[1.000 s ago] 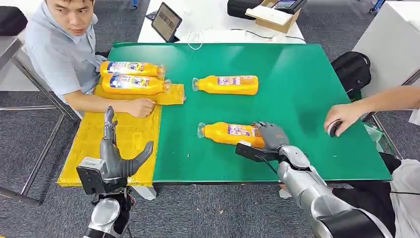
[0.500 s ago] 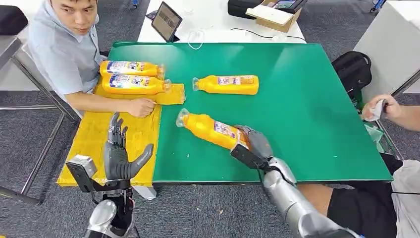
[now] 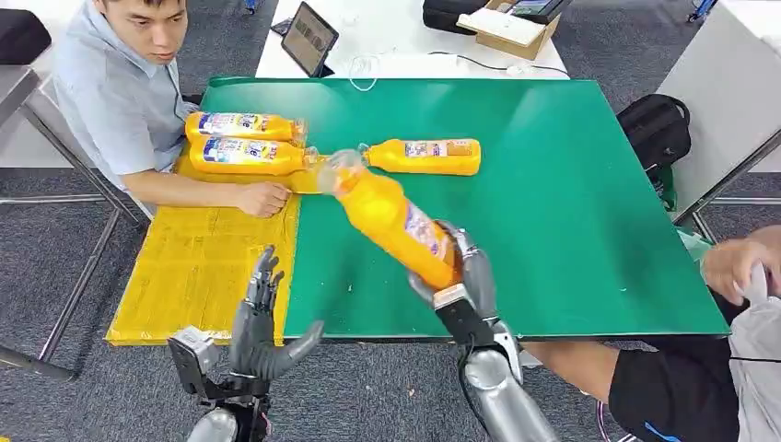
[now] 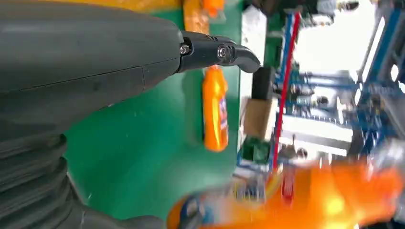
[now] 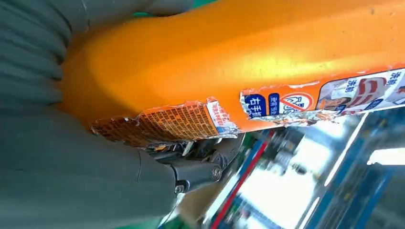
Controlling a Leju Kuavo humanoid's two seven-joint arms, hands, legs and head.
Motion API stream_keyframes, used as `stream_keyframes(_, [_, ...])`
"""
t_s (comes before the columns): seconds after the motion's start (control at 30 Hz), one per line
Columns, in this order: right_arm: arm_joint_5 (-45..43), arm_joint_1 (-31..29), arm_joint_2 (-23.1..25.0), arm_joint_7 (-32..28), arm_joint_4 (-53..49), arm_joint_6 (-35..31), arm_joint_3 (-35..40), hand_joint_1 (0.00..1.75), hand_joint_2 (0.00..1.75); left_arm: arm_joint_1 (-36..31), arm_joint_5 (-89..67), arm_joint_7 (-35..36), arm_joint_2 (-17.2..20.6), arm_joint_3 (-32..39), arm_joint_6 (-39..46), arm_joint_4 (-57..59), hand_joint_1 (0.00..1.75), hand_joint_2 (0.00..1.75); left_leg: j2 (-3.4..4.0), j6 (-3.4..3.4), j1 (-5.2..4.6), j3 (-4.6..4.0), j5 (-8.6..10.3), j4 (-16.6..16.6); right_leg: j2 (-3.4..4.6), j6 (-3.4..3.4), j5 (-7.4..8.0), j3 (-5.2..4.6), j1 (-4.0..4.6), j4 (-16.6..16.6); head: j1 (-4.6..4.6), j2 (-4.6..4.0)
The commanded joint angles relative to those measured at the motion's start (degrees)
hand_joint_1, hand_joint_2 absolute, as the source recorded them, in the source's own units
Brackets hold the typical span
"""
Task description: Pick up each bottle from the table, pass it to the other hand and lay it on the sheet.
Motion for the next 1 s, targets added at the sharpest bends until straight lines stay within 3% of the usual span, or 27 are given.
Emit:
stream_keyframes(0.03, [6.7,-4.6,1.1,-0.5,6.4,0.4,15.9,1.75,1.75,-5.9,2.1,-0.3,0.4,-3.5,-3.1,2.1,0.0,1.75,0.15,-0.08,0.05,0.17,-0.06,0.0,0.15,-0.11,-0.02,0.12,0.05,0.0,0.0,0.0])
stream_keyframes(0.23, [4.3,-7.0,1.5,-0.5,12.2,-2.9,28.3,1.75,1.75,-9.2,8.5,1.6,-0.5,-4.9,-4.2,2.8,0.0,1.75,0.09,-0.07,0.08,0.24,-0.04,0.0,0.09,-0.1,-0.03,0.21,0.07,0.0,0.0,0.0])
stream_keyframes(0.33, [3.0,-7.1,1.5,-0.5,13.5,-3.7,31.0,1.75,1.75,-9.6,10.1,2.3,-0.3,-5.8,-5.2,3.2,0.0,1.75,0.09,-0.06,0.07,0.26,-0.04,0.0,0.09,-0.09,-0.03,0.25,0.06,0.0,0.02,0.0])
stream_keyframes(0.67, [0.4,-8.4,1.5,-0.5,16.4,-4.6,32.5,1.71,1.75,-9.9,10.9,2.6,0.9,-7.7,-7.2,4.8,0.0,1.75,-0.06,-0.08,0.04,0.35,-0.03,-0.1,-0.06,-0.12,-0.09,0.33,0.03,0.0,0.0,0.0])
stream_keyframes(0.7, [-0.3,-8.6,1.6,-0.5,16.9,-4.8,32.6,1.61,1.75,-10.1,12.5,3.2,1.0,-7.9,-8.9,5.4,1.31,1.75,-0.05,-0.07,0.06,0.29,-0.01,0.0,-0.05,-0.11,-0.06,0.28,0.05,-0.1,0.02,0.0])
stream_keyframes(0.73, [-0.8,-8.9,1.6,-0.5,17.6,-4.6,32.5,1.52,1.75,-10.1,13.2,3.2,1.2,-8.0,-9.8,5.7,1.75,1.75,-0.05,-0.06,0.03,0.24,0.01,-0.1,-0.06,-0.08,-0.04,0.22,0.03,0.0,0.0,0.0])
stream_keyframes(0.77, [-0.9,-9.2,1.7,-0.5,18.2,-4.6,32.6,1.38,1.75,-10.1,13.7,3.0,1.4,-8.0,-10.5,5.8,1.75,1.75,-0.05,-0.05,0.02,0.23,0.02,-0.1,-0.06,-0.08,-0.03,0.2,0.01,0.0,0.0,0.0])
stream_keyframes(0.8, [-1.0,-9.5,1.8,-0.5,19.2,-4.5,32.8,1.03,1.75,-10.1,15.5,3.3,1.5,-8.0,-12.3,6.0,1.75,1.75,-0.06,-0.06,0.03,0.32,-0.01,-0.1,-0.07,-0.11,-0.07,0.29,0.03,0.0,0.0,0.0])
stream_keyframes(0.83, [-1.0,-9.7,1.7,-0.5,20.2,-4.8,32.9,0.52,1.75,-10.0,17.3,4.2,1.8,-7.8,-14.2,6.0,1.75,1.75,-0.05,-0.06,0.03,0.24,0.02,-0.1,-0.06,-0.08,-0.04,0.21,0.03,-0.1,0.0,0.0])
stream_keyframes(0.87, [-1.2,-9.7,1.6,-0.5,20.1,-4.9,32.9,0.37,1.75,-10.0,17.9,4.5,1.9,-7.7,-14.8,6.1,1.75,1.75,-0.06,-0.08,0.05,0.38,-0.03,-0.1,-0.07,-0.12,-0.09,0.36,0.05,-0.1,0.0,0.0])
stream_keyframes(0.93, [-1.6,-9.7,1.2,-0.5,20.0,-5.2,32.8,0.44,1.75,-10.0,19.0,5.1,2.1,-7.4,-15.7,6.3,1.75,1.75,-0.03,-0.06,0.03,0.26,0.0,-0.1,-0.04,-0.08,-0.05,0.22,0.03,0.0,0.0,0.0])
stream_keyframes(1.0, [-1.7,-9.8,1.0,-0.5,20.0,-5.7,32.3,0.35,1.75,-10.0,19.4,5.4,2.1,-7.2,-16.2,6.5,1.75,1.75,-0.09,-0.06,0.04,0.3,-0.01,-0.1,-0.1,-0.09,-0.08,0.28,0.03,0.0,0.0,0.0])
